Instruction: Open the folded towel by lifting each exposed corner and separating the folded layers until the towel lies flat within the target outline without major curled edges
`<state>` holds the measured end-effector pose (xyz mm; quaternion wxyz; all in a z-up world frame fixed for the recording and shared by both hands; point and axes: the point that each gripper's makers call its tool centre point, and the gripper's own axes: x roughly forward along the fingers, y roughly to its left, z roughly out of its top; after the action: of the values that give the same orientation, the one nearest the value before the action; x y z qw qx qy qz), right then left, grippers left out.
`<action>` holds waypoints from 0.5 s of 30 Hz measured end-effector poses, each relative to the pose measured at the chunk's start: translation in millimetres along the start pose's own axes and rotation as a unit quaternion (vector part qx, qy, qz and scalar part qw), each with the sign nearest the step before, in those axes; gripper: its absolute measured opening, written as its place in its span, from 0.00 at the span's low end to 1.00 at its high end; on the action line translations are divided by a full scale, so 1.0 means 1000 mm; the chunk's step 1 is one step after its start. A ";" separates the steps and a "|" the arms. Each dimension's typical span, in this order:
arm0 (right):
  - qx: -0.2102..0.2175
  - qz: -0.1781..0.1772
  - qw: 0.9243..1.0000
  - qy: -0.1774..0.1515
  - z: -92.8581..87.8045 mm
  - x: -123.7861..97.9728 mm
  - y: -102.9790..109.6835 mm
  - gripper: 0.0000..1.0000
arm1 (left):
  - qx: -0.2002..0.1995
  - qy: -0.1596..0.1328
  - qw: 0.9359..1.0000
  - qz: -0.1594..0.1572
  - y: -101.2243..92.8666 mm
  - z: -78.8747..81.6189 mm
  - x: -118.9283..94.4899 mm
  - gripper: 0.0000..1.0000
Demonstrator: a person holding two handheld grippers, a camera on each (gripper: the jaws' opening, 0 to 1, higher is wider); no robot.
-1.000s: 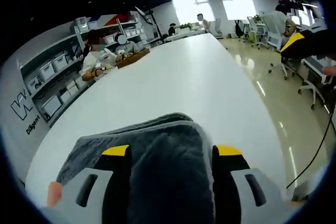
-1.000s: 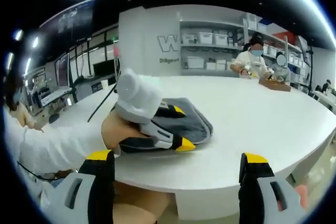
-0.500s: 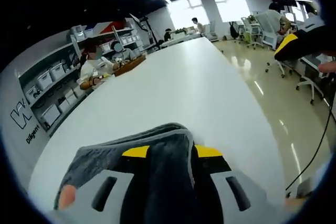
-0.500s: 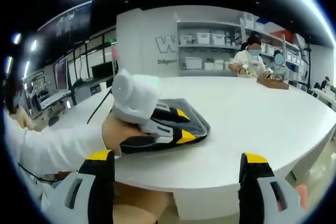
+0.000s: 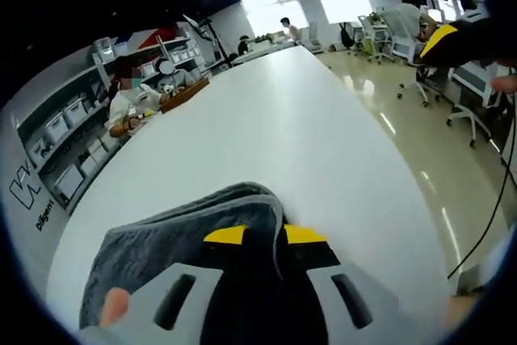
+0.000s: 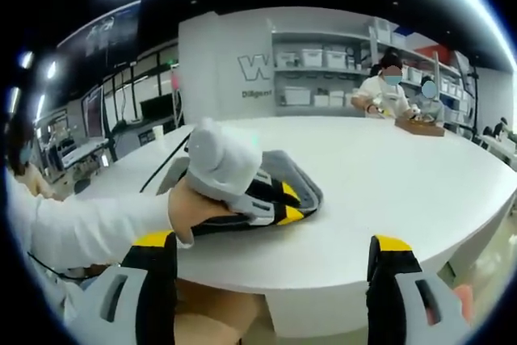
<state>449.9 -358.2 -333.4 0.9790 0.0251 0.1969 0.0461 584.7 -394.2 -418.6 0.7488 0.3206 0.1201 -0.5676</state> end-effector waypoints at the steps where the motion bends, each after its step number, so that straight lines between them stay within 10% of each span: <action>1: 0.001 0.000 1.000 -0.001 0.000 0.000 0.000 0.98 | -0.002 0.000 1.000 -0.001 0.000 0.000 0.001 0.12; 15: 0.006 0.003 1.000 -0.002 0.000 0.001 0.000 0.98 | -0.092 -0.008 0.995 -0.023 0.006 0.001 -0.007 0.03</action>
<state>450.9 -358.3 -333.4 0.9791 0.0315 0.1952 0.0482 587.6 -388.0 -412.1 0.7627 0.2426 0.1734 -0.5738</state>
